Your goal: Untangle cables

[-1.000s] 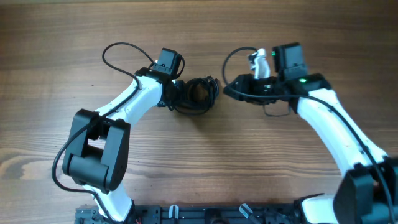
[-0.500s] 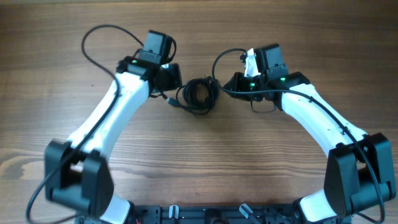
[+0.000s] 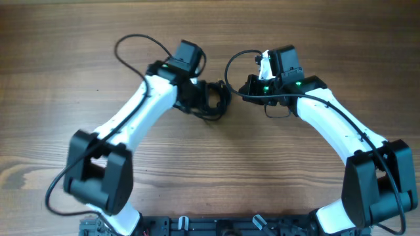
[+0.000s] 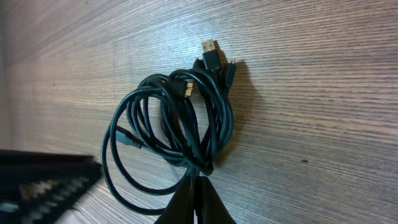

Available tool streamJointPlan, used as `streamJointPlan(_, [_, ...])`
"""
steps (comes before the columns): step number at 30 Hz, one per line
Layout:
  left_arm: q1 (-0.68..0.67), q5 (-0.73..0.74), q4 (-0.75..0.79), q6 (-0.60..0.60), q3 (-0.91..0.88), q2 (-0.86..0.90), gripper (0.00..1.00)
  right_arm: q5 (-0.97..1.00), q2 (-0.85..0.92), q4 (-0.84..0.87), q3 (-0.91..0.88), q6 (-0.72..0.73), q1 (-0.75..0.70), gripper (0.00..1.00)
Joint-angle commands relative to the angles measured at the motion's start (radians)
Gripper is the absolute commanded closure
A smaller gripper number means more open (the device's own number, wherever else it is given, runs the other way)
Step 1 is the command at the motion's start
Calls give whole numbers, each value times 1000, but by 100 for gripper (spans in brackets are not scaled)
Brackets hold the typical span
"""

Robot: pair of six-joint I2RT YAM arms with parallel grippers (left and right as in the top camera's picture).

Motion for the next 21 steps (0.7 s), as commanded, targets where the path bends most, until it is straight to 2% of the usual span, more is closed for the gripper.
streamJointPlan(1, [-36, 21, -17, -2, -3, 61, 69, 17, 20, 5, -15, 8, 2, 96])
streamJointPlan(6, [-41, -33, -32, -2, -3, 97, 59, 17, 20, 5, -15, 8, 16, 96])
streamJointPlan(9, [-40, -95, -33, -2, -3, 99, 59, 19, 20, 18, -15, 7, 37, 96])
streamJointPlan(10, [-40, -110, -29, -2, -3, 99, 61, 20, 20, 24, -15, 8, 43, 96])
streamJointPlan(12, [-40, -155, -13, -2, -3, 100, 73, 37, 20, 45, -15, 8, 60, 96])
streamJointPlan(18, [-40, -182, 45, -2, -3, 103, 82, 122, 20, 74, -15, 60, 100, 96])
streamJointPlan(19, [-40, -192, 51, -2, -3, 109, 84, 150, 20, 76, -15, 60, 109, 94])
streamJointPlan(21, [-40, -227, 46, -2, -3, 122, 77, 180, 22, 76, -15, 59, 113, 85])
